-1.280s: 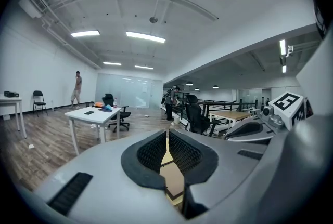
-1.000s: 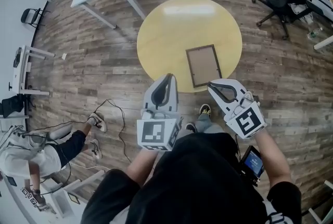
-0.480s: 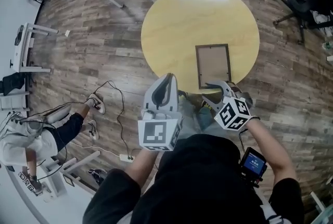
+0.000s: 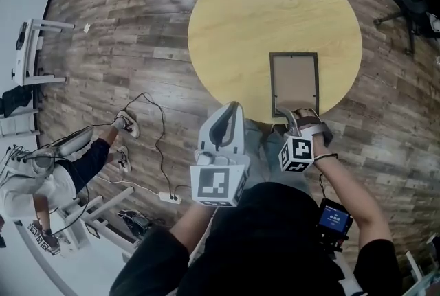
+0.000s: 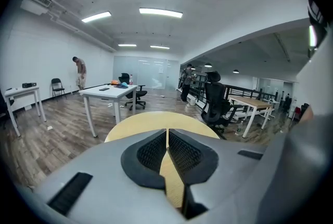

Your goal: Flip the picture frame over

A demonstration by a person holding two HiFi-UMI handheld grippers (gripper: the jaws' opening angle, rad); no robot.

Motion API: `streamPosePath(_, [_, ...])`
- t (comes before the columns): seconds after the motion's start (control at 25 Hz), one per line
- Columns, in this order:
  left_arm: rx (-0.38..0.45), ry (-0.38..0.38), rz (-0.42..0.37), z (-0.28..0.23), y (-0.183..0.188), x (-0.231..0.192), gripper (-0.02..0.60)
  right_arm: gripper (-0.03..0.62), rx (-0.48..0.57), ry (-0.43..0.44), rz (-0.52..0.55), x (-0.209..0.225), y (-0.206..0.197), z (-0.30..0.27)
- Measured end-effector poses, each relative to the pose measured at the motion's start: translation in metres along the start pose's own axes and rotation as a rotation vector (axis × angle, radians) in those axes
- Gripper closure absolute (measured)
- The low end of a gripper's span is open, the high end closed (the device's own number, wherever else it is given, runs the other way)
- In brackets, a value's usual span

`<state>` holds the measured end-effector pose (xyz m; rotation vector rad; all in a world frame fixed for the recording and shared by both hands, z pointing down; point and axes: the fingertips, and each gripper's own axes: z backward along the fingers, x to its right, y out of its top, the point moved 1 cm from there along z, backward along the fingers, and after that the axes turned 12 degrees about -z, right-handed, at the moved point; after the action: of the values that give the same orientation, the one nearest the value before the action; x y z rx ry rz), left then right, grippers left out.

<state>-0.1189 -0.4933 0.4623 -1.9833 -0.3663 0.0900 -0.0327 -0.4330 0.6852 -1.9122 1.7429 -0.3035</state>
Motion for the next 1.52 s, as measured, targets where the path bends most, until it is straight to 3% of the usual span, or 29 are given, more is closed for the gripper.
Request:
streamPosePath(0.2, [-0.011, -0.023, 0.003, -0.005, -0.002, 0.005, 0.548, 0.344, -0.015, -0.031, 0.132, -0.018, -0.001, 0.002])
streamPosePath(0.32, [0.005, -0.051, -0.014, -0.008, 0.000, 0.013, 0.548, 0.349, -0.030, -0.119, 0.270, -0.019, -0.006, 0.001])
streamPosePath(0.4, [0.008, -0.059, -0.017, -0.008, 0.003, 0.017, 0.548, 0.430, -0.023, -0.162, 0.308, -0.017, -0.009, 0.002])
streamPosePath(0.6, [0.013, -0.068, -0.054, -0.002, 0.005, 0.022, 0.548, 0.473, -0.005, -0.164, 0.308, -0.023, -0.011, 0.010])
streamPosePath(0.84, [0.038, -0.033, -0.064, 0.007, 0.016, 0.016, 0.548, 0.509, 0.103, -0.162, 0.194, -0.003, 0.025, 0.056])
streamPosePath(1.04, [0.059, 0.002, -0.076, 0.015, 0.031, 0.005, 0.548, 0.514, 0.294, -0.173, -0.063, 0.040, 0.077, 0.109])
streamPosePath(1.24, [0.090, 0.027, -0.095, 0.025, 0.050, 0.003, 0.548, 0.515, 0.548, -0.111, -0.431, 0.084, 0.107, 0.162])
streamPosePath(1.52, [0.118, -0.002, -0.131, 0.028, 0.062, 0.013, 0.548, 0.514, 0.853, -0.032, -0.980, 0.135, 0.083, 0.197])
